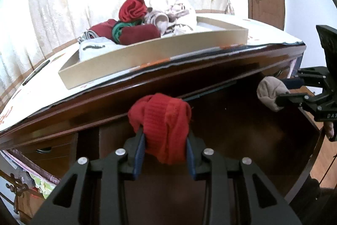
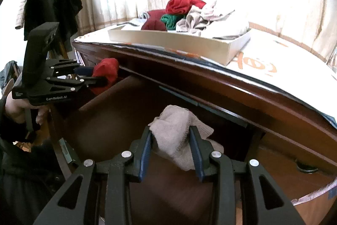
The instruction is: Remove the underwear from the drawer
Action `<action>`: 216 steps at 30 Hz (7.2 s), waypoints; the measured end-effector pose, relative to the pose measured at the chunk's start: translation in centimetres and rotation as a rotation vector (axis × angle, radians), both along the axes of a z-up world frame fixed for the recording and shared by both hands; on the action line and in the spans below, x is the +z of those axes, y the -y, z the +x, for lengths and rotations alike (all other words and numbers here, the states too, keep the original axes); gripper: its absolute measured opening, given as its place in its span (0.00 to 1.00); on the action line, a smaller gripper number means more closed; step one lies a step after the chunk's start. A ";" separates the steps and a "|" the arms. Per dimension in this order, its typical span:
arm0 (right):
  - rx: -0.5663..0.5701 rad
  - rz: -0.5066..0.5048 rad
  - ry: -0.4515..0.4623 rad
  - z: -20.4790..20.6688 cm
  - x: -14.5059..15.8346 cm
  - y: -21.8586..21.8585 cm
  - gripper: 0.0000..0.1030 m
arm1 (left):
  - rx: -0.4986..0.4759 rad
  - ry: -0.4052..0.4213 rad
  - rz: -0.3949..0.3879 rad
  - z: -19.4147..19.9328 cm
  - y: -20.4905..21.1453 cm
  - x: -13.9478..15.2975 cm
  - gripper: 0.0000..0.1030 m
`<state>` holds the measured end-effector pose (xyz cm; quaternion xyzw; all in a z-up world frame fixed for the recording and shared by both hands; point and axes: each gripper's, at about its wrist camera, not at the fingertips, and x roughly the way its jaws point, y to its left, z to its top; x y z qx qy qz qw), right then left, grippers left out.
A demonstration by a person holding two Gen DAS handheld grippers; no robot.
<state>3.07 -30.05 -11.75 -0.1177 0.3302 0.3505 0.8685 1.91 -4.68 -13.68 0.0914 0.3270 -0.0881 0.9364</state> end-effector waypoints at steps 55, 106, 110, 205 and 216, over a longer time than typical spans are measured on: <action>0.034 0.179 0.248 -1.1 7.7 -1.0 0.37 | -0.059 0.227 -0.064 1.2 1.7 8.6 0.31; -0.116 0.141 0.040 14.1 11.3 -3.8 0.37 | -0.082 0.015 -0.043 14.8 4.0 10.9 0.31; -0.122 0.132 0.016 14.9 10.8 -4.1 0.37 | -0.084 -0.014 -0.034 15.3 4.3 10.5 0.31; -0.229 0.146 0.322 -0.4 14.3 -5.2 0.66 | 0.082 0.323 -0.137 0.2 -0.8 13.5 0.98; -0.226 0.167 0.320 -0.6 14.2 -5.0 0.67 | 0.082 0.323 -0.138 0.1 -0.6 13.4 1.00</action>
